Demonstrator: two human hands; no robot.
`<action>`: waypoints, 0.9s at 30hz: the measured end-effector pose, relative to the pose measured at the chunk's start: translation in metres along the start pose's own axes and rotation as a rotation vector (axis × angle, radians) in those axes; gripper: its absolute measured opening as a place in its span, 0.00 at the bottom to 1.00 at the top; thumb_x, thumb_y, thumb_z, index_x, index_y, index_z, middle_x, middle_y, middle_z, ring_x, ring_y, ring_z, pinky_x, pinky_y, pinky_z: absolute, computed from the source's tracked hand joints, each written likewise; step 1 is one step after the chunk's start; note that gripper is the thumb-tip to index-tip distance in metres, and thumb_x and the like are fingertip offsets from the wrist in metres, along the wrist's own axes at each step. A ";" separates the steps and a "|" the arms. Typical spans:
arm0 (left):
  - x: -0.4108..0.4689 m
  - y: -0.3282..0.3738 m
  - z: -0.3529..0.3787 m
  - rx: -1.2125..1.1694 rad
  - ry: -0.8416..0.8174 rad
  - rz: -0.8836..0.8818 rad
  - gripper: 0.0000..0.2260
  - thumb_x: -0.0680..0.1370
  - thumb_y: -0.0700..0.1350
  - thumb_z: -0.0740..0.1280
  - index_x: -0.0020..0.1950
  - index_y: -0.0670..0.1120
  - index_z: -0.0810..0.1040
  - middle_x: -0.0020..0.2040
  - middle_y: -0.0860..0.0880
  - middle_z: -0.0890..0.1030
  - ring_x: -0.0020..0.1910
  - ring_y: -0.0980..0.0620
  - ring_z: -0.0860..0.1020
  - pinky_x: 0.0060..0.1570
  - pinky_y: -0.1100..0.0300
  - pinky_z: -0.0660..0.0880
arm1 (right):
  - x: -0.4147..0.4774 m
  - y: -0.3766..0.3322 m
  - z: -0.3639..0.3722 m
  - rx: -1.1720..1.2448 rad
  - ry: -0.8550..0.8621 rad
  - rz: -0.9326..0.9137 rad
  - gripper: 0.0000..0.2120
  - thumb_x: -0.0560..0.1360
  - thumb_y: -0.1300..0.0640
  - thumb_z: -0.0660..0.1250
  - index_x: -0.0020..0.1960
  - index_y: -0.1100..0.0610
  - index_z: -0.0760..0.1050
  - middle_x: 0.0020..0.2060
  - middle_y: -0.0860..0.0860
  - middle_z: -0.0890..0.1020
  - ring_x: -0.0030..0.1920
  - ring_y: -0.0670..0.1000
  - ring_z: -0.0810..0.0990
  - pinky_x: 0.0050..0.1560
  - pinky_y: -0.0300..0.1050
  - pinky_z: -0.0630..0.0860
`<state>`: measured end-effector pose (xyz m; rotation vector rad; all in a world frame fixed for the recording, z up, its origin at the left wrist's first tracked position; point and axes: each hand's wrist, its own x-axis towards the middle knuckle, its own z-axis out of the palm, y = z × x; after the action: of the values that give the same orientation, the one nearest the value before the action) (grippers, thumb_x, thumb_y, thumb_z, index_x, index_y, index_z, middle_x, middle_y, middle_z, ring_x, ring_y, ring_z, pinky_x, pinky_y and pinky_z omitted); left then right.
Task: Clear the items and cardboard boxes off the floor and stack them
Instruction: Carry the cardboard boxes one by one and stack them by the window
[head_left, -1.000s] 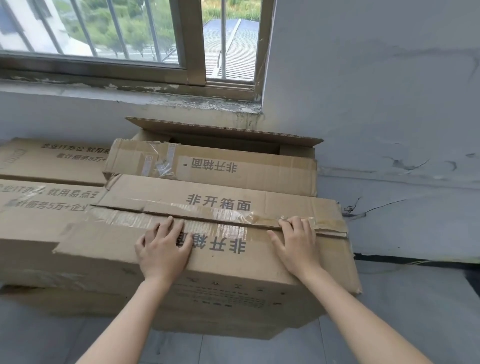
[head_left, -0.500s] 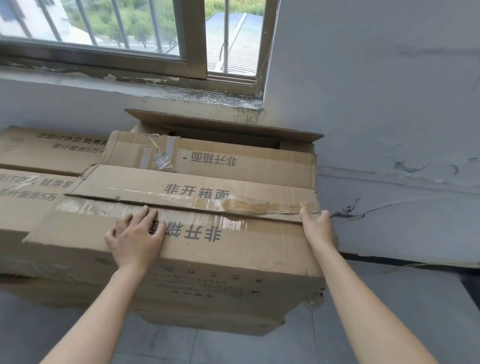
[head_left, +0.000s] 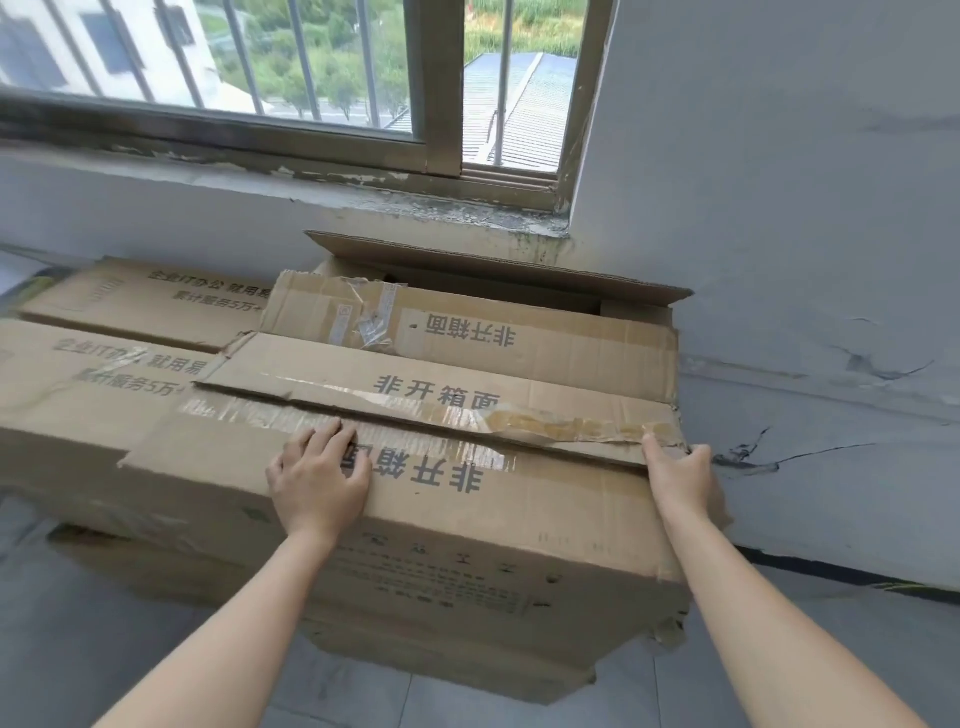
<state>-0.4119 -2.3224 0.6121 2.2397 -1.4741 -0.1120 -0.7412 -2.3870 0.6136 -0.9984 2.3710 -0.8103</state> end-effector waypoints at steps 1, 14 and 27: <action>-0.002 -0.001 -0.002 -0.026 0.006 0.023 0.24 0.72 0.55 0.56 0.59 0.45 0.81 0.64 0.47 0.77 0.65 0.43 0.70 0.61 0.45 0.64 | -0.003 -0.001 -0.002 -0.009 0.037 -0.007 0.28 0.73 0.39 0.61 0.63 0.59 0.66 0.58 0.59 0.76 0.60 0.61 0.72 0.64 0.57 0.63; -0.016 -0.029 -0.057 -0.913 -0.055 -0.113 0.14 0.77 0.32 0.61 0.62 0.40 0.75 0.54 0.46 0.77 0.48 0.62 0.74 0.49 0.75 0.72 | -0.141 -0.028 0.005 0.347 -0.201 -0.776 0.13 0.76 0.55 0.59 0.50 0.62 0.78 0.43 0.51 0.79 0.41 0.45 0.74 0.46 0.36 0.67; -0.210 -0.173 -0.042 -1.056 -0.047 -1.030 0.08 0.80 0.40 0.59 0.43 0.45 0.76 0.34 0.49 0.81 0.27 0.54 0.78 0.34 0.61 0.64 | -0.274 0.020 0.109 -0.326 -1.207 -0.709 0.15 0.77 0.48 0.62 0.58 0.55 0.77 0.52 0.48 0.80 0.52 0.45 0.76 0.50 0.37 0.70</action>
<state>-0.3409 -2.0659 0.5408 1.7735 0.0017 -0.9829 -0.5112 -2.2083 0.5660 -1.8088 1.0929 0.0860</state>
